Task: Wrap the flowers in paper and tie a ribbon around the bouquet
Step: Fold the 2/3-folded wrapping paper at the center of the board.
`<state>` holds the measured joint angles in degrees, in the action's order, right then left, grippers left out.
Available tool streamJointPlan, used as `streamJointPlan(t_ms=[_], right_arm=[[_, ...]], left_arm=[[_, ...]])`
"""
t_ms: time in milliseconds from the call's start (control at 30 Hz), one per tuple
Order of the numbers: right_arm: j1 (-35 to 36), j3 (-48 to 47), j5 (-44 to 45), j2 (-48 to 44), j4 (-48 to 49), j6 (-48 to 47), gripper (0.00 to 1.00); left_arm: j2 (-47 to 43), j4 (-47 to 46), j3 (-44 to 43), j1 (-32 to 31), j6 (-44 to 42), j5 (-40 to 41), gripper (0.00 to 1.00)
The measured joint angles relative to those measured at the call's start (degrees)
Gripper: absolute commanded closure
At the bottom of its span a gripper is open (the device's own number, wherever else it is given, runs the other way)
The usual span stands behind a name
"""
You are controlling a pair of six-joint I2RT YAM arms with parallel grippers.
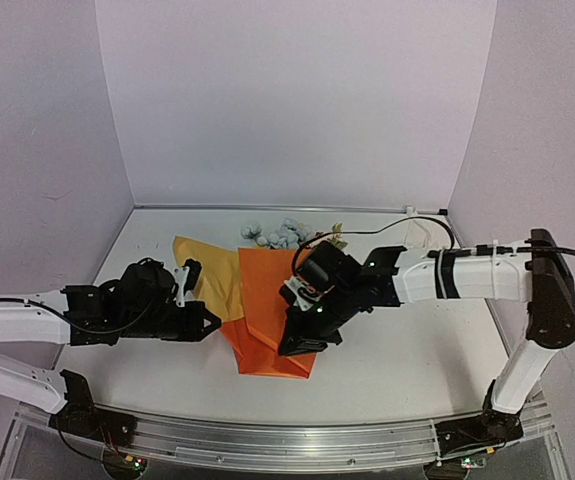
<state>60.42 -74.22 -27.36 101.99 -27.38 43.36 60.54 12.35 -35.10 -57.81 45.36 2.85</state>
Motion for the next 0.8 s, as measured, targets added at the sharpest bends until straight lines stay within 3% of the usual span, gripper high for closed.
streamJointPlan(t_ms=[167,367,567,800], right_arm=[[-5.4,9.02,5.39,-3.88,-0.72,-0.93,0.72],[-8.66,10.37,9.37,-1.93,-0.79,-0.44,0.55],[-9.31,9.04,11.35,3.89,0.87,1.06,0.68],[-9.35,7.86,12.11,6.04,1.23,2.54,0.72]], left_arm=[[3.71,-0.69,-2.99,0.01,-3.54,-3.95,1.0],[8.15,-0.67,-7.04,0.01,-7.39,-7.26,1.0],[13.11,-0.65,-11.39,0.0,-10.75,-10.18,1.0],[20.71,-0.41,-16.9,0.01,-14.53,-14.26,1.0]])
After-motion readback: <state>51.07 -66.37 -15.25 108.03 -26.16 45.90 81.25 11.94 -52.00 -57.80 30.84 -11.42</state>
